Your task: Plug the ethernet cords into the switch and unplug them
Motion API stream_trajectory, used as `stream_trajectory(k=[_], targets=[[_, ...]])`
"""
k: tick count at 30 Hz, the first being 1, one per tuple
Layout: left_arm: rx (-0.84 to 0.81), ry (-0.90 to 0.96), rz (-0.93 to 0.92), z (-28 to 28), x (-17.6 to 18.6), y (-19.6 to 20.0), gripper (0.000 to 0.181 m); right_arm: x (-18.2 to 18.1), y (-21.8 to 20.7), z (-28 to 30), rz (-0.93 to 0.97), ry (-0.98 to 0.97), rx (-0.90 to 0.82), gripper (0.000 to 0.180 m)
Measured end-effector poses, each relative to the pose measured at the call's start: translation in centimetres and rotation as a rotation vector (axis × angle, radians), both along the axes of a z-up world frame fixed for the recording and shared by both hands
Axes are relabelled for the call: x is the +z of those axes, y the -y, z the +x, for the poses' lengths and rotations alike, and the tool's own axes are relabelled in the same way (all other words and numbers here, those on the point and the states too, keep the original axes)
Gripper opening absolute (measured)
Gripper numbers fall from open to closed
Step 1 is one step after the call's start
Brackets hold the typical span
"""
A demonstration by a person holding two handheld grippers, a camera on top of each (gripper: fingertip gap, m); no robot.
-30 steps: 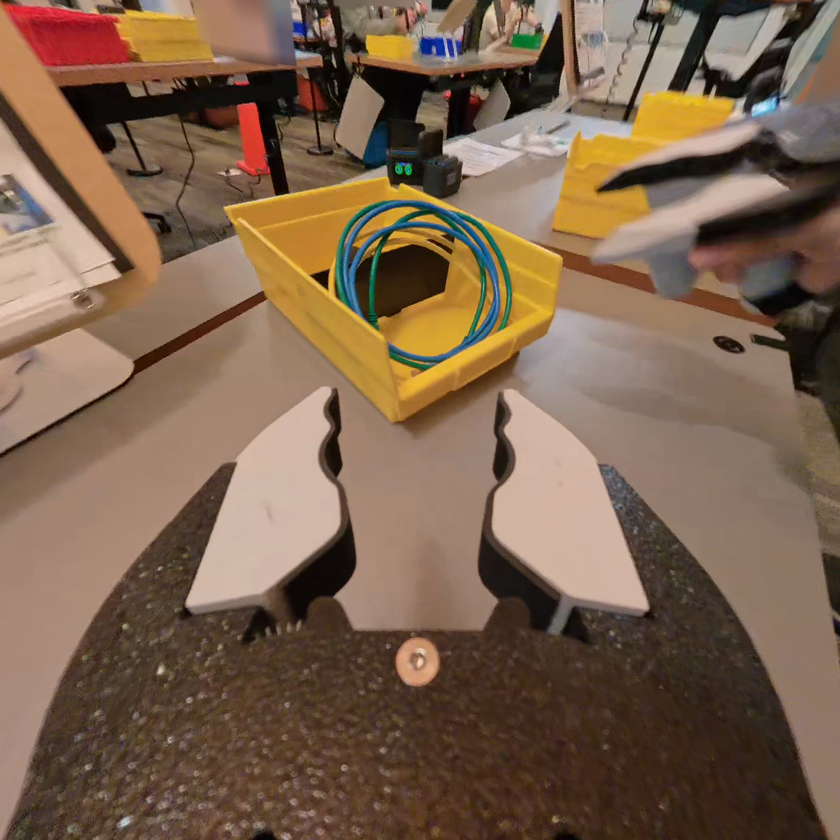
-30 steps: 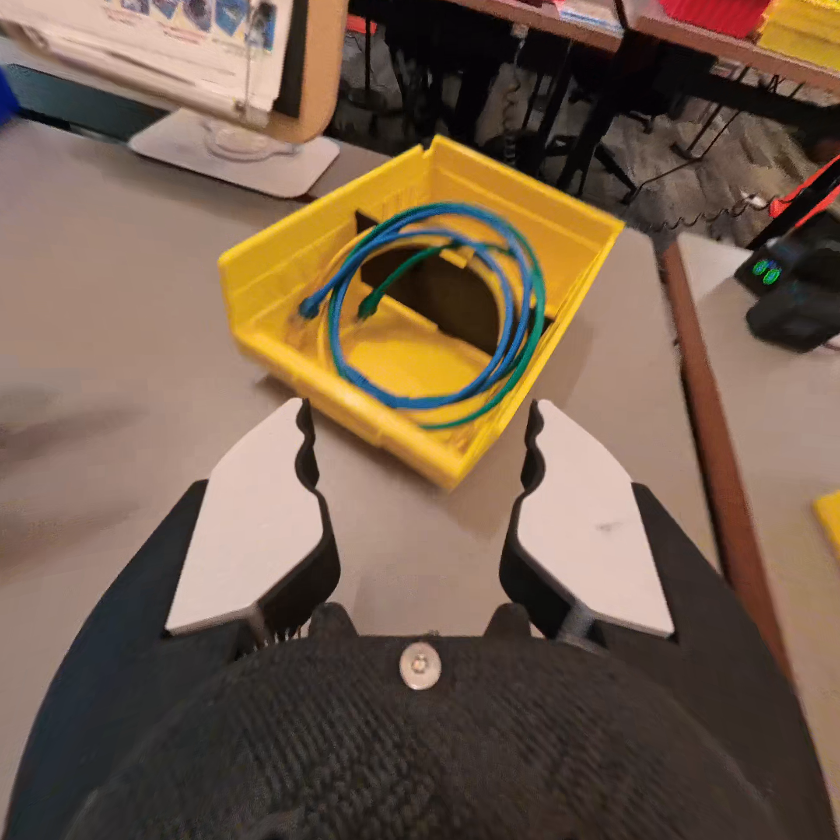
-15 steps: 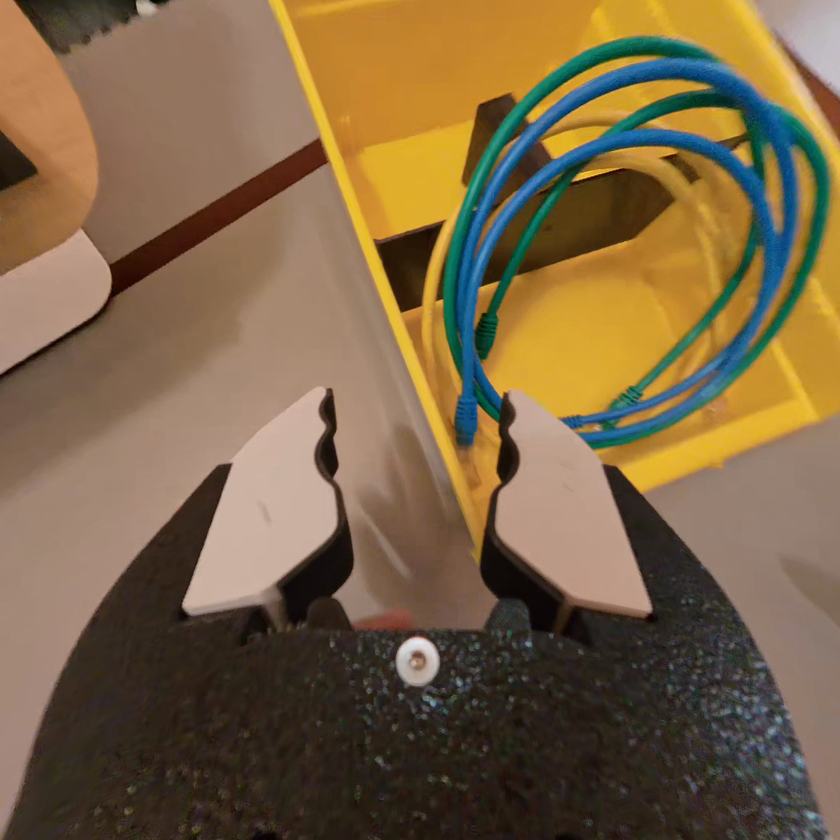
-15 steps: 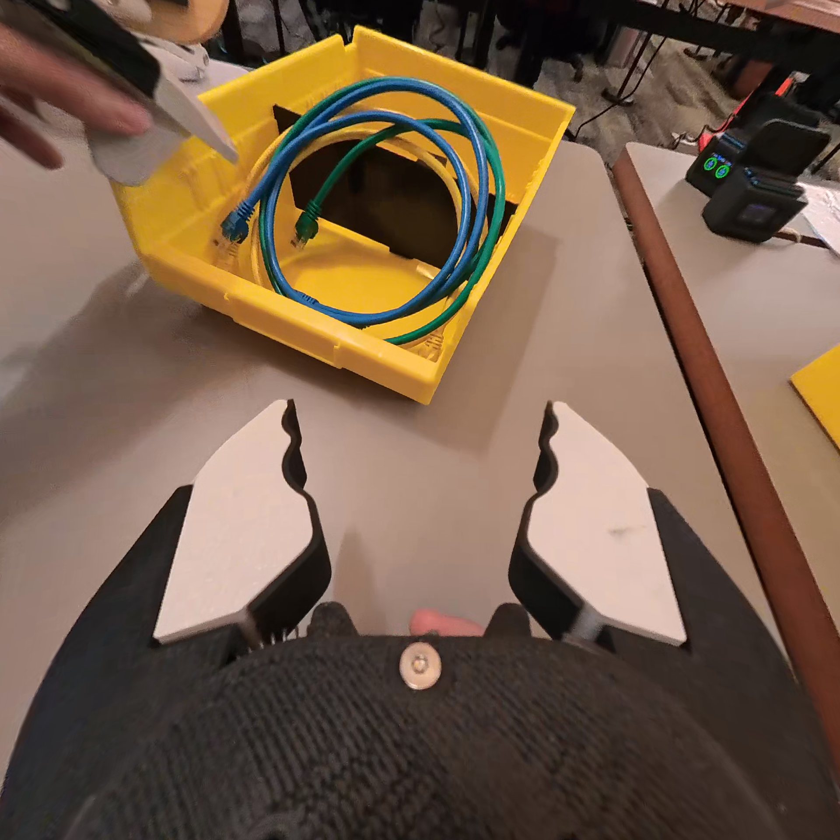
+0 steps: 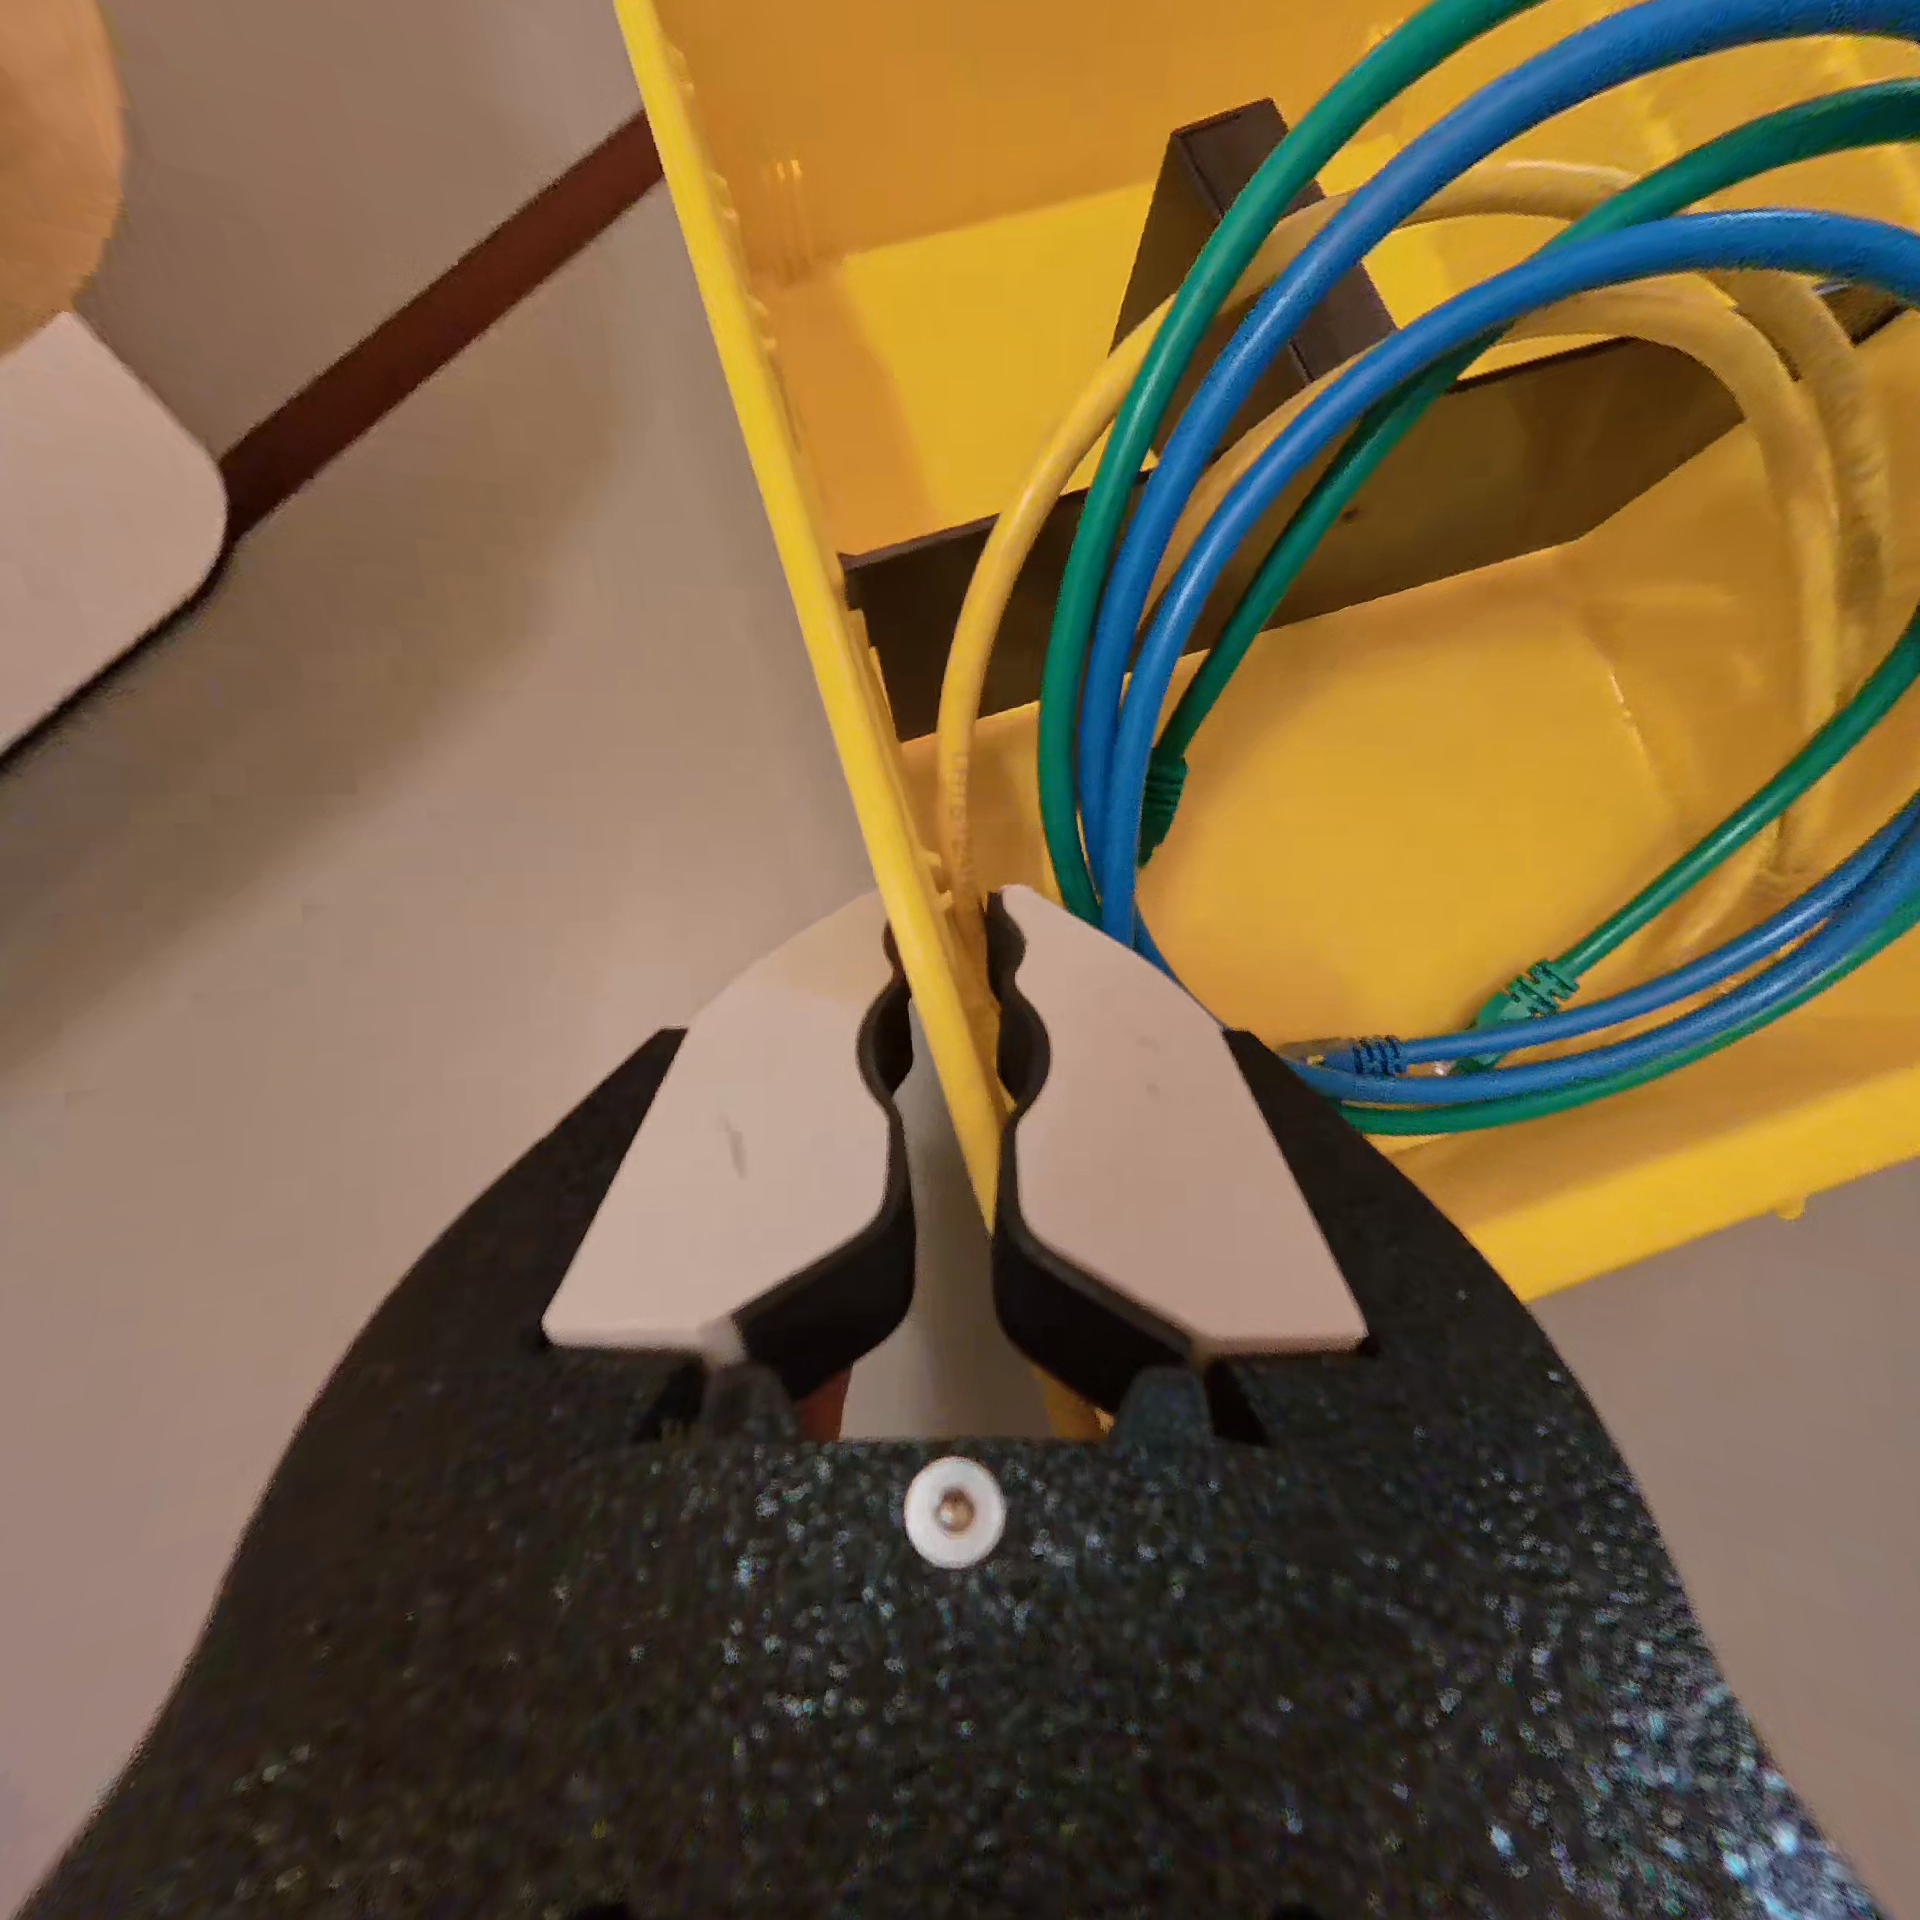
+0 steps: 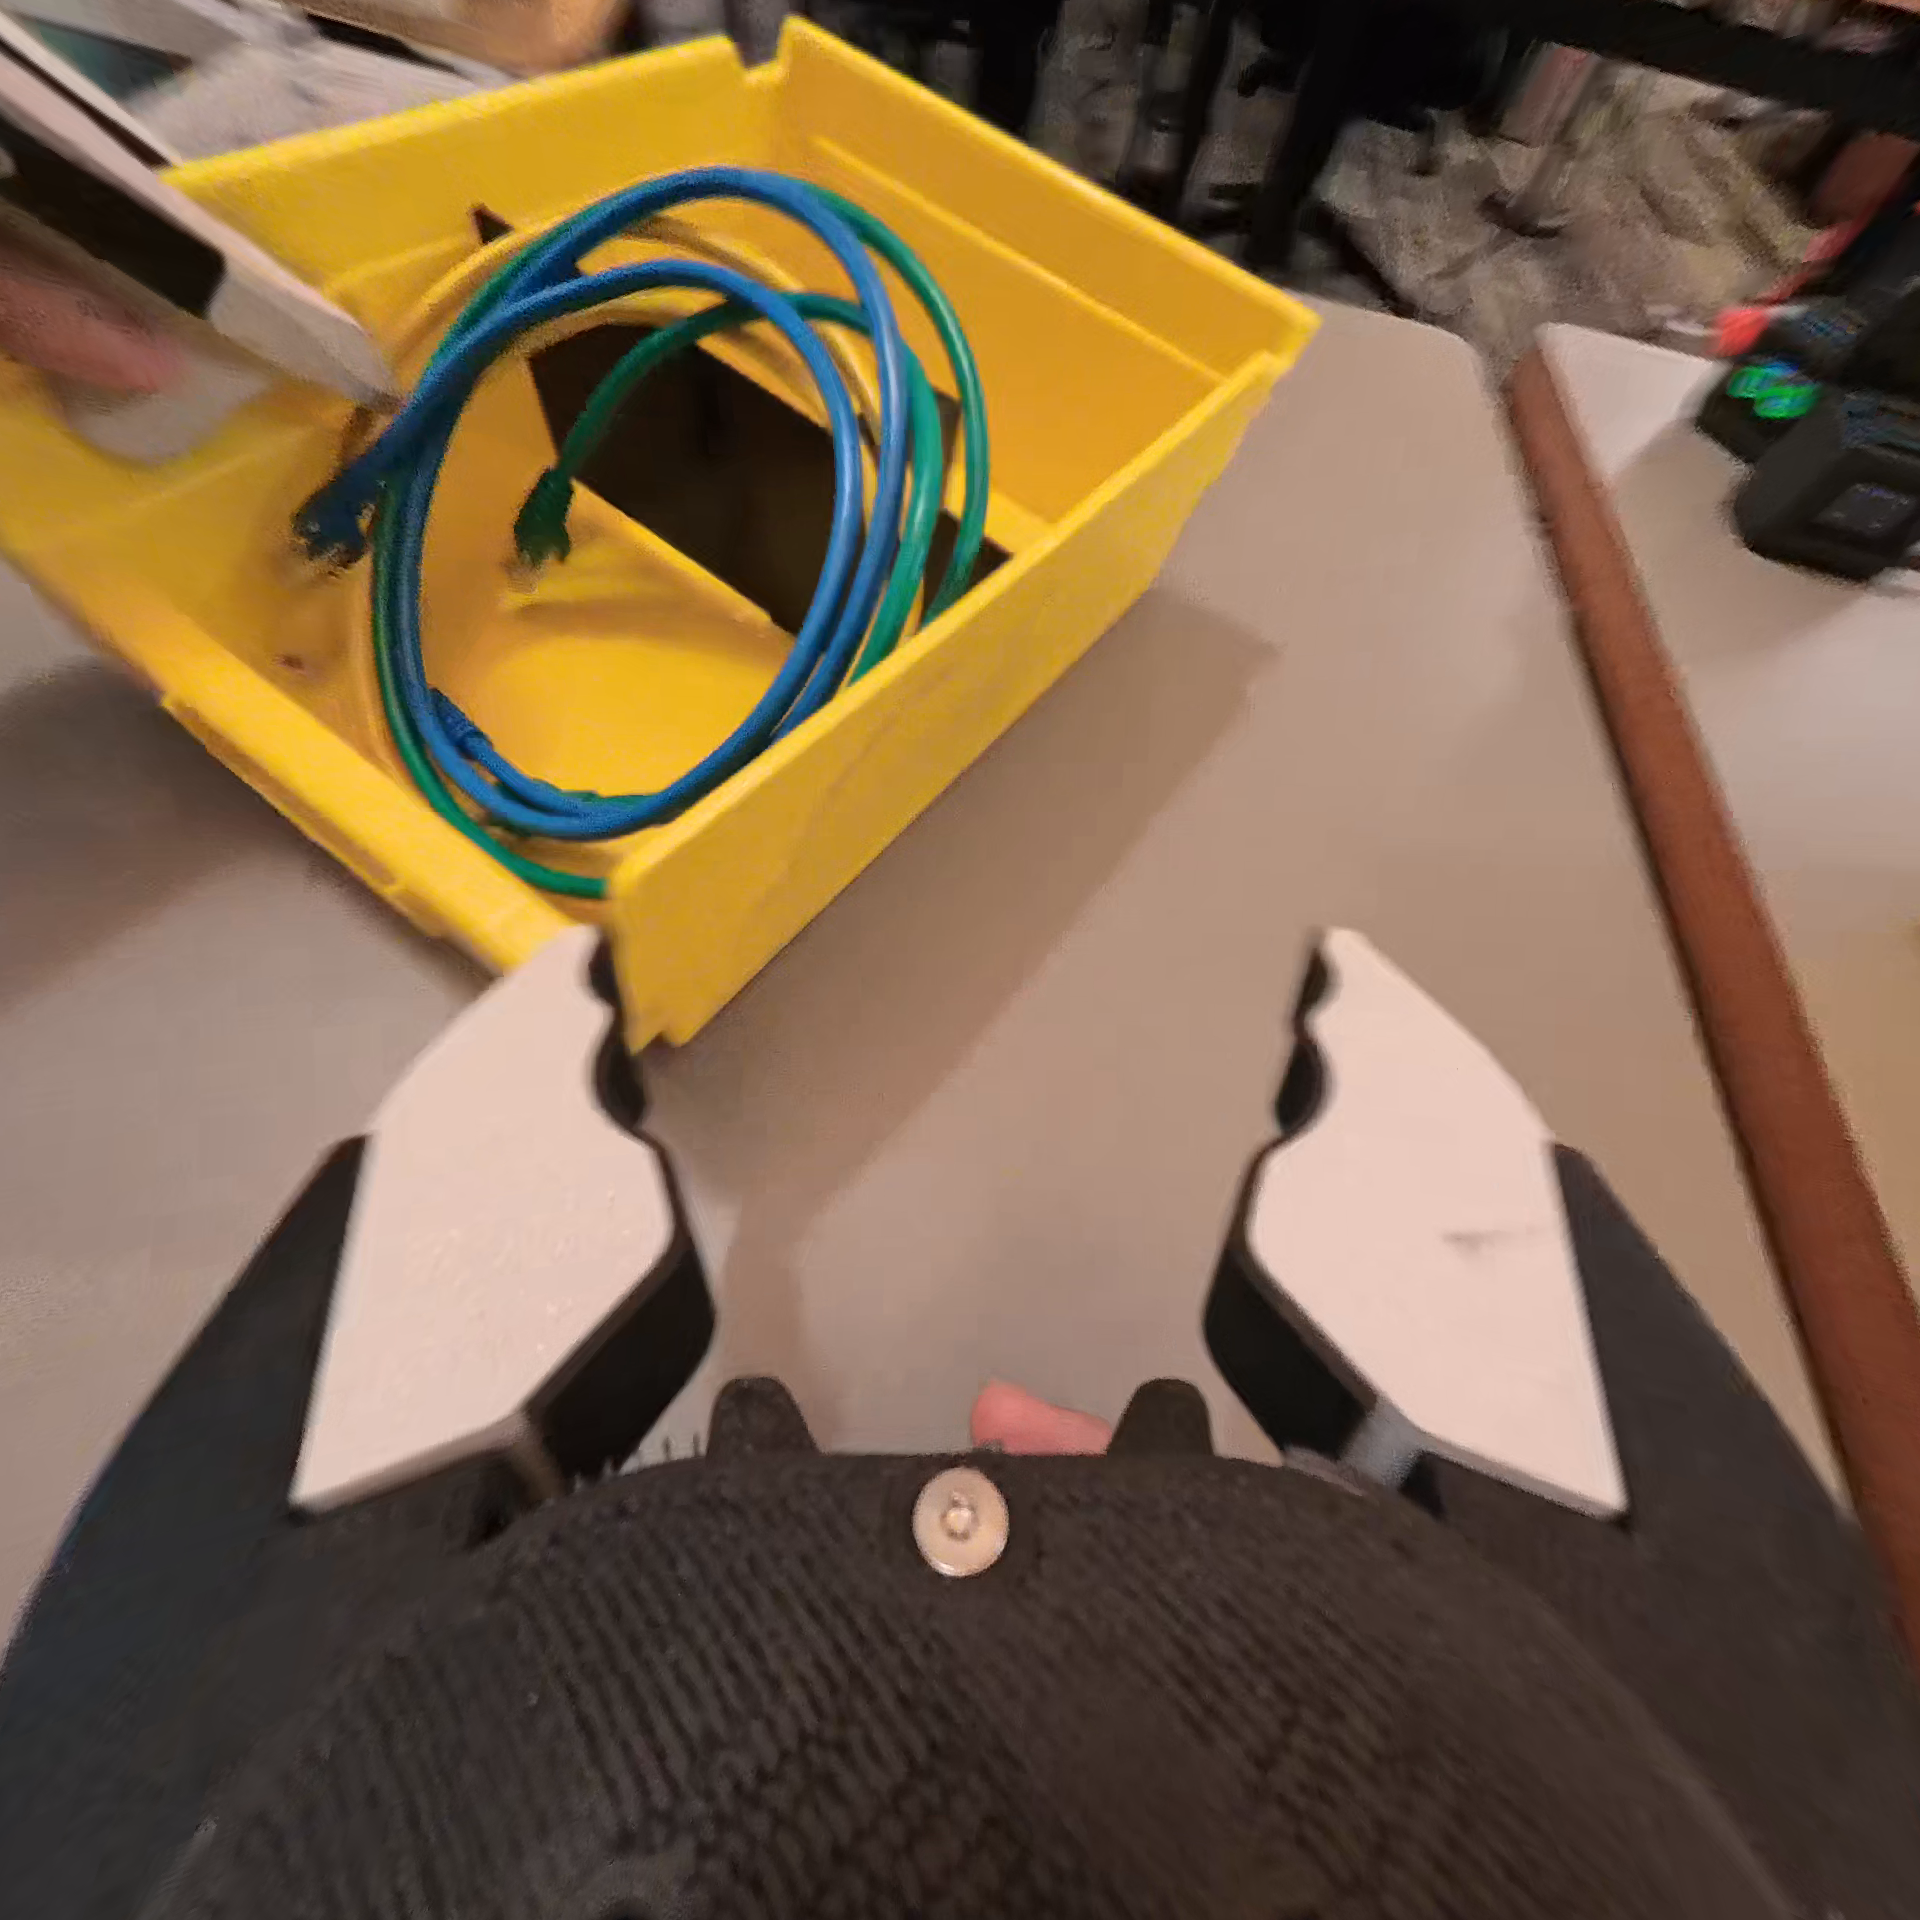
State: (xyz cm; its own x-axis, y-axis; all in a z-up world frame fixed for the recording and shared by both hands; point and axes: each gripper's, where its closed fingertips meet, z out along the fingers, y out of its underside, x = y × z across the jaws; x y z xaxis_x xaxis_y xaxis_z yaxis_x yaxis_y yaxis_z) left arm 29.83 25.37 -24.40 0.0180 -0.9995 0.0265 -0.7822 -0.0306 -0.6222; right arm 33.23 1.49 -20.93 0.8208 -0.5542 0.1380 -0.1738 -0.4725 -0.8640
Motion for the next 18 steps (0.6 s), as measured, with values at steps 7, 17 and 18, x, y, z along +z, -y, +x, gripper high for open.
stream_trajectory(k=[7,17,18], targets=[[0.040,-0.011,-0.123,-19.6,-0.3,-4.1,0.010,9.7,-6.1,-16.0,0.438,-0.217,0.754,0.103],[0.281,-0.013,-0.186,-47.2,0.0,-8.4,0.010,6.7,-21.8,-18.9,0.383,-0.257,0.545,0.106],[0.315,-0.013,-0.193,-49.4,0.1,-8.9,0.010,6.5,-24.6,-19.5,0.384,-0.256,0.550,0.106]])
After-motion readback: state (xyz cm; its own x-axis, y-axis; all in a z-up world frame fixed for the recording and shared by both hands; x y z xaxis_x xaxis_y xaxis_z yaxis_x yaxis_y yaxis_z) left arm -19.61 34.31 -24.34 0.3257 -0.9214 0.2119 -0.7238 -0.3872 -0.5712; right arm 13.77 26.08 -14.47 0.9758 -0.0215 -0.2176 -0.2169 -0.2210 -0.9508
